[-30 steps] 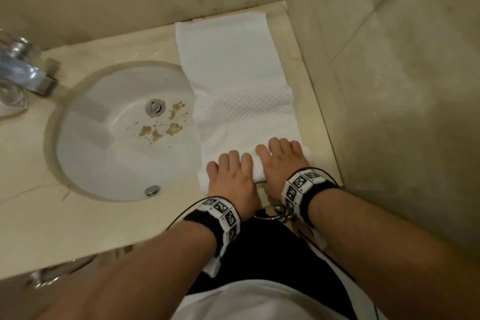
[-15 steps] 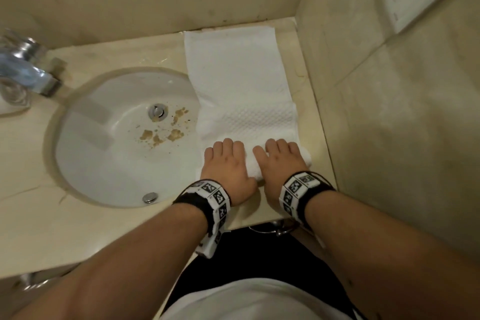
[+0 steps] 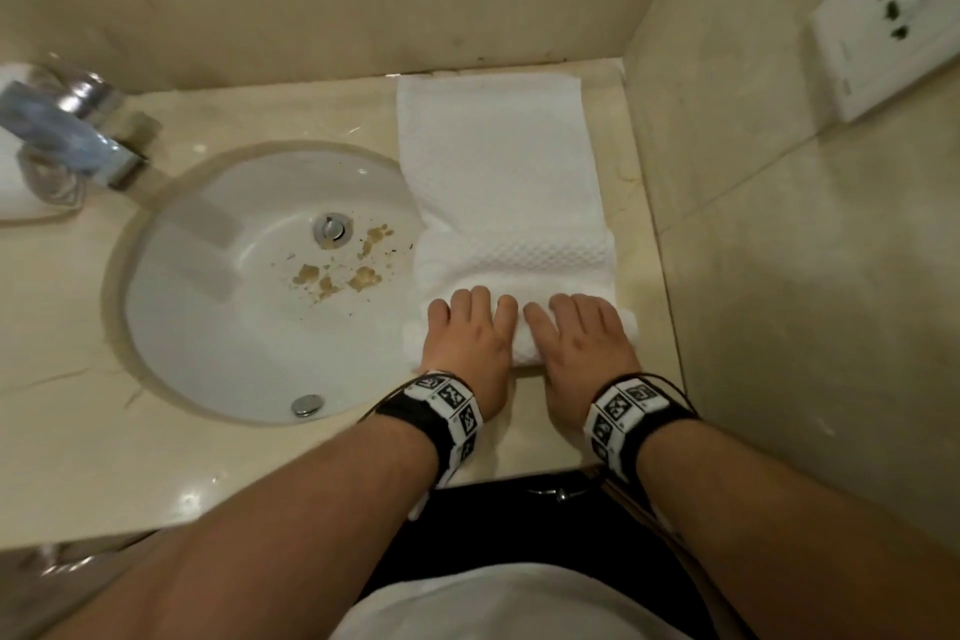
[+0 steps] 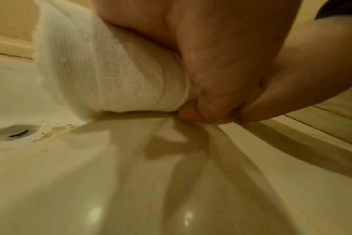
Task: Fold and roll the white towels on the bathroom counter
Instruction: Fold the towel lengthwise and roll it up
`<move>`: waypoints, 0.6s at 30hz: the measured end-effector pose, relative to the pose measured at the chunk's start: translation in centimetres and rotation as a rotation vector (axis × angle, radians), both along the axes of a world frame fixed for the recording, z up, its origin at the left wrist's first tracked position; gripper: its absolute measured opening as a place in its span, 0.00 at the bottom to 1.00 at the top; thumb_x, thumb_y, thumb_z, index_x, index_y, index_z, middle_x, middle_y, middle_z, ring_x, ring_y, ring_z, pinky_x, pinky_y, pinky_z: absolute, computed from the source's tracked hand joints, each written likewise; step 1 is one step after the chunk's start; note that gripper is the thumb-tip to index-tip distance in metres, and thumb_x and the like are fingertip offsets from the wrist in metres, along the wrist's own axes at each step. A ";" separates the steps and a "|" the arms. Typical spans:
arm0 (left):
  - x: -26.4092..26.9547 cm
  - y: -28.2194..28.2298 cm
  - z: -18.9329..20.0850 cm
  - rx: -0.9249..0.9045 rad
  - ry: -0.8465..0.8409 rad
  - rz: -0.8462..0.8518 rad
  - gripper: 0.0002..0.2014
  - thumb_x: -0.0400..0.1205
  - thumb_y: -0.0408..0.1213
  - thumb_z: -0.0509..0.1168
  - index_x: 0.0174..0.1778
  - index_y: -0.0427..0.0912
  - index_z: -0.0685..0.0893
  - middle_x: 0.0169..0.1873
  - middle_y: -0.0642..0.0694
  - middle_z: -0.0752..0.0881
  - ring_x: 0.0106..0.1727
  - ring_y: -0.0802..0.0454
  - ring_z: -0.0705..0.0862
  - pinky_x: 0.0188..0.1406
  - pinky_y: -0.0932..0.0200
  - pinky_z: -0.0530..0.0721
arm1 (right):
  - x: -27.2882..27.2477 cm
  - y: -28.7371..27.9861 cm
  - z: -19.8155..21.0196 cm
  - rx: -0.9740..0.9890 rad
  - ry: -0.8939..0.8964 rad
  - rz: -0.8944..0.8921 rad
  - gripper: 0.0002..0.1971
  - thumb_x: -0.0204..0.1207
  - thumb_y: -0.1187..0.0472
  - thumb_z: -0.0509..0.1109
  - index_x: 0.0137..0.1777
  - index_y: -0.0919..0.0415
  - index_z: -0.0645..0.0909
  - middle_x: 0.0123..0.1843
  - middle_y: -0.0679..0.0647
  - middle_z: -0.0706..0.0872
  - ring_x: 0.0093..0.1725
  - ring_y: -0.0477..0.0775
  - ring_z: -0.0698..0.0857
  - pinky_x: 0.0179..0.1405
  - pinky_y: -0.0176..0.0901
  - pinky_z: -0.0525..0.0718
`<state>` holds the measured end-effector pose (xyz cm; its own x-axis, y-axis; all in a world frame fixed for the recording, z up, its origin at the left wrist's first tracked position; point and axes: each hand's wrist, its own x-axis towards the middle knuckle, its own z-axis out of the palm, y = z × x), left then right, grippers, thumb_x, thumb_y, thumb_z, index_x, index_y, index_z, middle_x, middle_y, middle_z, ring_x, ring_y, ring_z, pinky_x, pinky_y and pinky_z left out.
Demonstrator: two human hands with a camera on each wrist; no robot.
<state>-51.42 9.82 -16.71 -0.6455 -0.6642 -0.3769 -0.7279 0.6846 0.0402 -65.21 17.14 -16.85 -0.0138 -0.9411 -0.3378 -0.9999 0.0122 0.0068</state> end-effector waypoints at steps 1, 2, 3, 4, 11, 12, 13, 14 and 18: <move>-0.1 -0.1 -0.1 -0.002 -0.004 0.004 0.29 0.71 0.40 0.65 0.66 0.44 0.60 0.60 0.40 0.71 0.59 0.38 0.71 0.60 0.41 0.70 | -0.2 -0.2 -0.1 0.011 0.011 -0.004 0.43 0.57 0.58 0.70 0.78 0.57 0.67 0.64 0.61 0.75 0.60 0.66 0.74 0.67 0.60 0.71; -0.3 -0.3 -0.2 -0.002 -0.008 0.012 0.29 0.71 0.39 0.65 0.66 0.44 0.61 0.60 0.40 0.71 0.59 0.38 0.72 0.60 0.41 0.70 | -0.3 -0.6 -0.2 0.029 0.029 -0.002 0.43 0.57 0.58 0.71 0.78 0.56 0.66 0.64 0.60 0.75 0.60 0.65 0.74 0.65 0.59 0.71; -0.4 -0.5 -0.2 0.001 -0.011 0.021 0.29 0.70 0.39 0.66 0.65 0.44 0.62 0.59 0.40 0.72 0.59 0.38 0.72 0.60 0.41 0.70 | -0.4 -1.1 -0.3 0.049 0.047 0.004 0.44 0.57 0.57 0.71 0.79 0.55 0.65 0.64 0.59 0.75 0.60 0.64 0.74 0.64 0.59 0.72; -0.6 -0.6 -0.2 0.005 -0.015 0.028 0.29 0.69 0.38 0.67 0.65 0.44 0.64 0.59 0.40 0.73 0.59 0.38 0.73 0.60 0.41 0.71 | -0.5 -1.6 -0.2 0.066 0.057 0.009 0.44 0.58 0.57 0.70 0.79 0.54 0.64 0.64 0.59 0.75 0.60 0.64 0.73 0.63 0.59 0.72; -0.6 0.5 0.3 0.014 -0.054 0.006 0.28 0.70 0.39 0.66 0.66 0.44 0.66 0.61 0.39 0.74 0.61 0.37 0.73 0.60 0.40 0.72 | -0.1 -0.4 0.5 0.132 0.044 -0.041 0.42 0.62 0.54 0.70 0.79 0.53 0.60 0.67 0.56 0.74 0.63 0.62 0.73 0.63 0.57 0.69; -0.5 1.1 0.4 0.031 -0.055 0.010 0.28 0.70 0.40 0.66 0.66 0.45 0.66 0.61 0.39 0.73 0.61 0.37 0.73 0.60 0.40 0.71 | 0.0 0.2 0.4 0.143 0.042 -0.043 0.42 0.62 0.54 0.70 0.79 0.52 0.61 0.67 0.56 0.74 0.63 0.62 0.72 0.63 0.57 0.69; -0.4 2.0 0.5 0.055 -0.055 0.023 0.29 0.70 0.41 0.66 0.66 0.45 0.65 0.61 0.39 0.73 0.62 0.37 0.72 0.61 0.40 0.71 | 0.1 0.9 0.5 0.158 0.043 -0.040 0.42 0.62 0.53 0.70 0.79 0.52 0.61 0.67 0.55 0.74 0.64 0.62 0.72 0.63 0.56 0.69; -0.3 2.8 0.5 0.083 -0.060 0.042 0.29 0.71 0.42 0.67 0.67 0.45 0.65 0.62 0.40 0.72 0.62 0.37 0.72 0.61 0.39 0.72 | 0.1 1.4 0.4 0.177 0.043 -0.030 0.42 0.61 0.53 0.71 0.78 0.51 0.60 0.67 0.54 0.74 0.64 0.61 0.72 0.63 0.56 0.69; 0.4 6.1 0.3 0.172 -0.070 0.077 0.34 0.72 0.53 0.70 0.69 0.46 0.62 0.64 0.41 0.71 0.63 0.39 0.71 0.61 0.38 0.72 | 0.4 4.1 0.8 0.251 0.024 -0.018 0.41 0.59 0.49 0.72 0.74 0.49 0.61 0.65 0.53 0.74 0.63 0.60 0.72 0.63 0.56 0.69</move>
<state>-51.06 15.91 -16.45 -0.5638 -0.6322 -0.5314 -0.7827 0.6144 0.0994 -64.78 21.20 -16.00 -0.0405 -0.8276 -0.5599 -0.9991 0.0246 0.0359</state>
